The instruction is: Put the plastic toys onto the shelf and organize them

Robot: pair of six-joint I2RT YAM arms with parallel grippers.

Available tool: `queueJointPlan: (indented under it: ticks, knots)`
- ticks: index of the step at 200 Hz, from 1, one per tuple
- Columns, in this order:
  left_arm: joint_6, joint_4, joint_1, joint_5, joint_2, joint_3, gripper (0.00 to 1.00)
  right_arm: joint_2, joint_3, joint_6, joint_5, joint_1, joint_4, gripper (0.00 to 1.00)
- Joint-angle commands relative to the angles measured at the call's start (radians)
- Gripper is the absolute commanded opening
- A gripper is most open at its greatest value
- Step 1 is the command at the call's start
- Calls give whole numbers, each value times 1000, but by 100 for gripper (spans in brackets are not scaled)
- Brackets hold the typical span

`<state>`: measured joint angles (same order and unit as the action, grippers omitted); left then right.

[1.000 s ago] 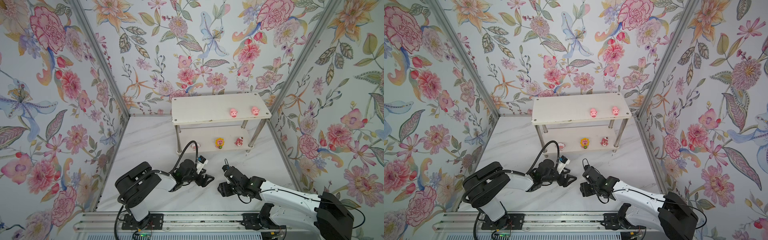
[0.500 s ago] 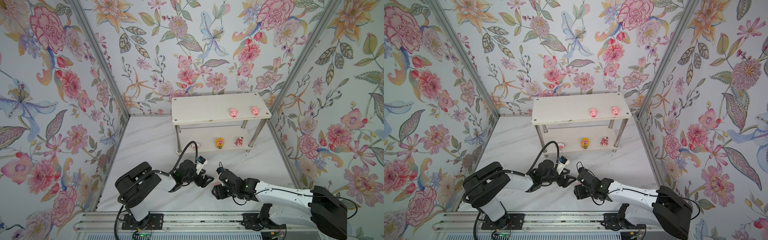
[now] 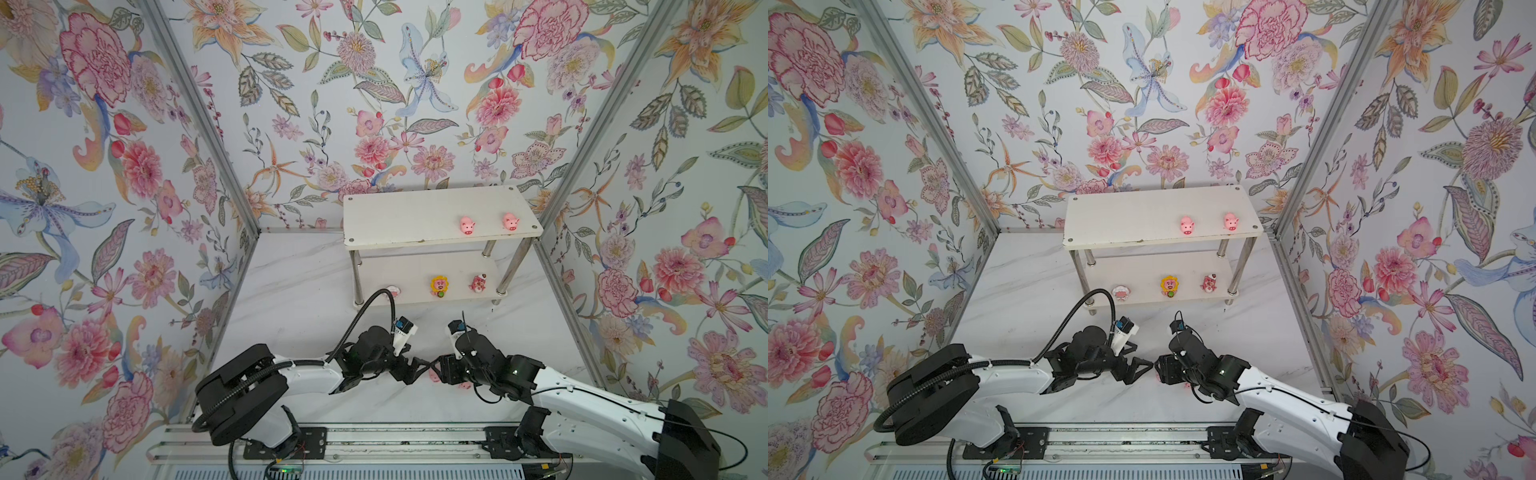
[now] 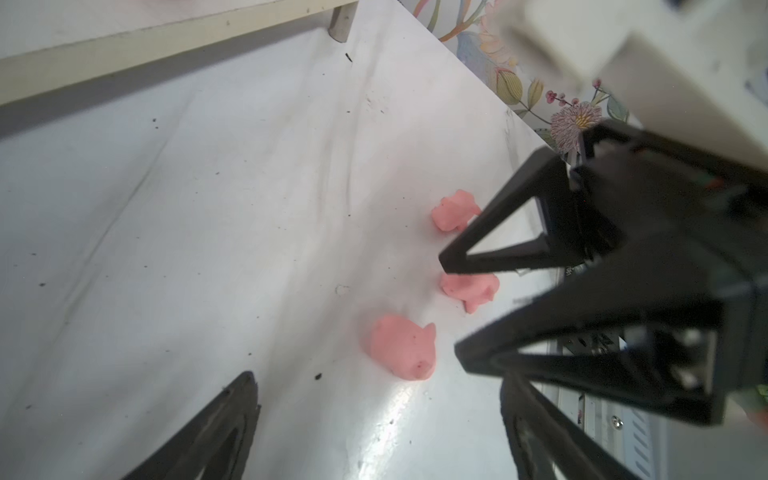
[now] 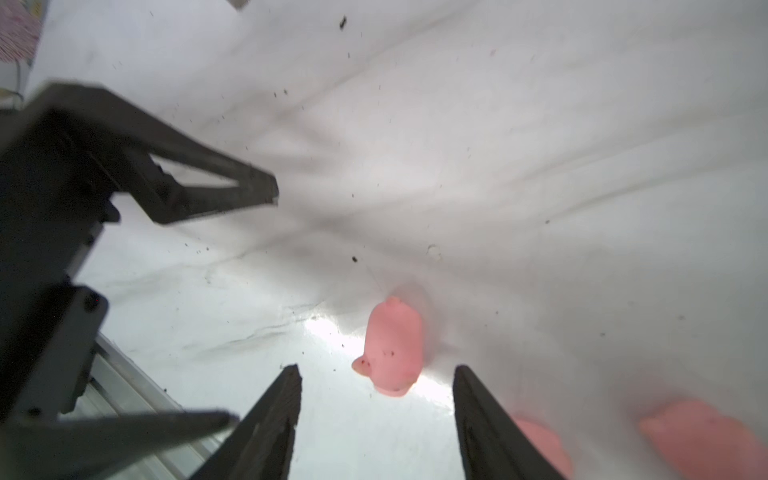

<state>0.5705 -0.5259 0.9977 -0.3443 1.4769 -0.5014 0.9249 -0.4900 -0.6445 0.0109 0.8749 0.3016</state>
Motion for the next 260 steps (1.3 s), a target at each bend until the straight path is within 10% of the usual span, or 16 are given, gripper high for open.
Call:
queueJointPlan:
  ticks: [1, 64, 178, 222, 260]
  knots:
    - [78, 92, 72, 89, 12, -22, 95, -89, -1, 42, -35, -64, 53, 53]
    - [151, 193, 182, 155, 183, -183, 94, -250, 15, 68, 1, -149, 169, 49]
    - [233, 276, 182, 245, 370, -369, 51, -347, 14, 193, 4, -169, 197, 50]
    - [259, 347, 188, 252, 359, -392, 75, -380, 20, 206, -14, -174, 196, 51]
    - [290, 435, 232, 302, 347, -399, 65, -391, 24, 219, -37, -175, 184, 51]
